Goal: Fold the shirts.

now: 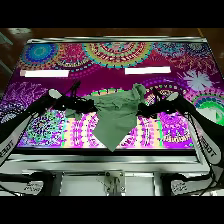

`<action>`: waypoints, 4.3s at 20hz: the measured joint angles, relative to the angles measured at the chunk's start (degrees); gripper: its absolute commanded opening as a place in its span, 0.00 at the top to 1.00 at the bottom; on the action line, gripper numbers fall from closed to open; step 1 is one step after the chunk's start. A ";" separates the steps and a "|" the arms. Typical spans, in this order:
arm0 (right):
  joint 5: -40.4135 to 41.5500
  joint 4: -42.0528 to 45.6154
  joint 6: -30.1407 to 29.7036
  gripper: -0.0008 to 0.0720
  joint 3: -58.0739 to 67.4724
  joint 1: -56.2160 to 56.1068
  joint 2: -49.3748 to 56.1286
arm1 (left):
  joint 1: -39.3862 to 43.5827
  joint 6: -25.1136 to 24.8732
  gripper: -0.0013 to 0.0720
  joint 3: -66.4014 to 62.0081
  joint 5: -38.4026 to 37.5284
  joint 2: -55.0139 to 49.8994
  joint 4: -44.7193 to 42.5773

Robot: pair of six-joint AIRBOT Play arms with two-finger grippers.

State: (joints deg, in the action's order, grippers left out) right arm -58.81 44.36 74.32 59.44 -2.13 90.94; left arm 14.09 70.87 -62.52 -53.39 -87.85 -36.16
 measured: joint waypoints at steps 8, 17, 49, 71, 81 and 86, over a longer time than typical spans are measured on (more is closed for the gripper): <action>-1.51 -3.37 -5.75 0.92 18.82 0.00 -29.51 | -0.13 -0.50 0.92 -17.75 -1.20 28.22 -10.03; 0.17 -0.37 11.65 0.92 31.12 -0.11 -52.78 | -0.07 9.66 0.92 -31.78 -2.25 49.86 -18.67; -6.34 13.29 9.70 0.06 32.02 5.33 -0.85 | -9.31 19.32 0.06 -33.11 -32.59 -6.38 -35.50; -26.77 16.04 3.69 0.06 14.82 23.47 -13.73 | -40.72 1.38 0.01 31.63 -16.15 18.47 -17.25; -25.49 15.37 5.62 0.06 5.44 22.99 -13.73 | -35.01 1.92 0.58 32.24 -11.54 10.60 -11.47; -22.91 12.24 5.95 0.06 -0.35 22.97 -13.73 | -34.51 2.62 0.92 32.26 -9.92 9.73 -11.41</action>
State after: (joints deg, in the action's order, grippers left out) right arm -81.71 56.60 80.27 59.09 20.84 77.21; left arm -20.43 73.49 -30.26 -63.31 -78.13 -47.57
